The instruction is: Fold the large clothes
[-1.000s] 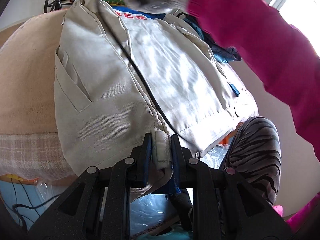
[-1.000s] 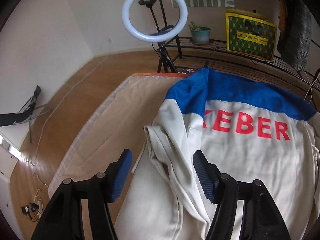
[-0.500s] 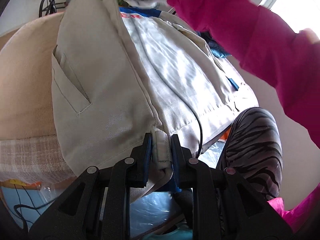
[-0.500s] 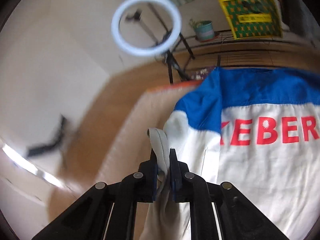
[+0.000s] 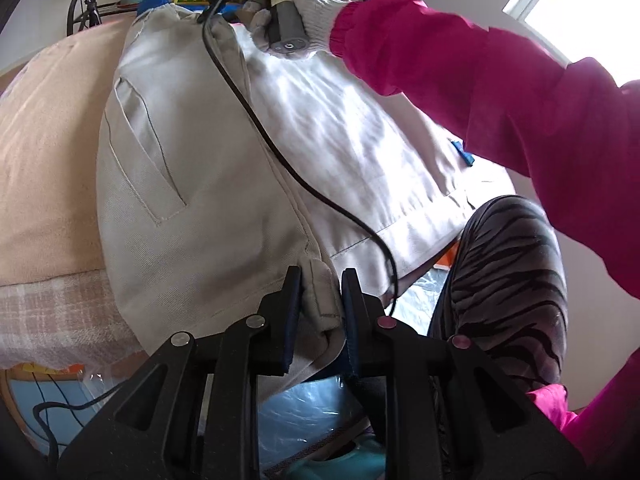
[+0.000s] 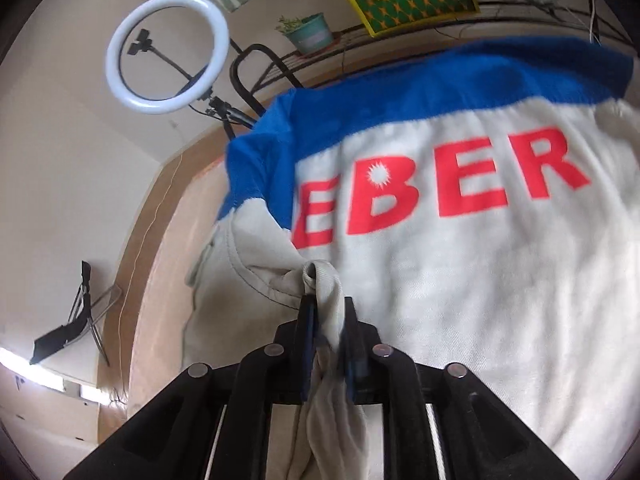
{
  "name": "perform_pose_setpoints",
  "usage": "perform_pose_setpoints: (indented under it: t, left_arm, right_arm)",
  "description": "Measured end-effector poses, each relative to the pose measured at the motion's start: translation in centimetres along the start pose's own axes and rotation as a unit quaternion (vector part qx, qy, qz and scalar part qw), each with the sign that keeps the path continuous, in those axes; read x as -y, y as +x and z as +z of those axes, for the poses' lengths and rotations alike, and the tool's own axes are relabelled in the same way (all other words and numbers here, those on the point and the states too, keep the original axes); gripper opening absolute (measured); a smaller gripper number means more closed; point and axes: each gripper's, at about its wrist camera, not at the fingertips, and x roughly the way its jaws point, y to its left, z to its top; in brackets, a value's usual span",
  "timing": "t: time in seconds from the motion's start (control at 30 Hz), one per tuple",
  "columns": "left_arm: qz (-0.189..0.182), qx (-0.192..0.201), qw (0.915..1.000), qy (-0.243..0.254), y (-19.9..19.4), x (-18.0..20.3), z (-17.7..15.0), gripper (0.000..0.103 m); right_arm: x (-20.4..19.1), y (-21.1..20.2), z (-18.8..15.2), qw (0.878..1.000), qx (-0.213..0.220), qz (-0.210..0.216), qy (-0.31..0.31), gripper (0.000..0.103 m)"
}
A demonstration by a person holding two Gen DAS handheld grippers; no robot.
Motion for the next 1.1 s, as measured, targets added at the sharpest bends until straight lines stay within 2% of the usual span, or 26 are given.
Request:
perform_pose_setpoints:
  t: [0.07,0.17,0.33,0.47,0.63,0.7,0.8,0.87,0.93,0.97,1.03,1.1]
  left_arm:
    - [0.0,0.006,1.0,0.005,-0.9,0.1,-0.1,0.018]
    - [-0.002,0.011,0.9999,0.005,-2.6,0.3,-0.8,0.018]
    - [-0.006,0.017,0.9998,0.006,-5.6,0.8,-2.5,0.018]
    - [0.0,0.036,0.9994,-0.001,-7.9,0.3,-3.1,0.018]
    - [0.05,0.065,0.996,-0.035,-7.5,-3.0,-1.2,0.018]
    - [0.051,0.065,0.9954,-0.048,-6.5,-4.0,-0.5,0.018]
    - [0.04,0.05,0.9971,-0.042,-4.0,-4.1,-0.2,0.018]
    - [0.031,0.028,0.9984,-0.037,-1.6,-3.6,-0.4,0.018]
    - [0.039,0.011,0.999,-0.02,0.5,-2.9,-0.7,0.018]
    - [0.055,0.0,0.9985,-0.003,1.6,-2.4,-1.1,0.018]
    - [0.078,0.009,0.9966,0.026,2.2,-1.4,-1.4,0.018]
    - [0.082,-0.003,0.9962,0.03,2.2,-1.1,-1.0,0.018]
  right_arm:
    - [-0.7,-2.1,0.1,1.0,0.01,0.013,-0.011,0.034]
    - [-1.7,-6.1,-0.6,0.999,0.027,0.025,-0.029,0.034]
    - [-3.9,-13.7,-4.0,0.995,0.048,0.056,-0.067,0.034]
    - [-6.6,-17.9,-9.1,0.991,0.038,0.065,-0.114,0.034]
    - [-7.9,-22.7,-16.7,0.987,0.048,0.055,-0.147,0.034]
    - [-7.5,-23.5,-19.2,0.988,0.046,0.062,-0.135,0.034]
    - [-6.7,-23.4,-22.1,0.989,0.043,0.057,-0.126,0.034]
    - [-6.1,-22.5,-23.2,0.992,0.034,0.058,-0.111,0.034]
    - [-5.1,-21.4,-24.0,0.994,0.024,0.058,-0.089,0.034]
    - [-4.8,-21.1,-24.2,0.995,0.022,0.054,-0.086,0.033]
    - [-4.4,-20.9,-24.6,0.995,0.025,0.042,-0.086,0.033]
    - [-4.2,-21.4,-24.8,0.995,0.029,0.038,-0.086,0.033]
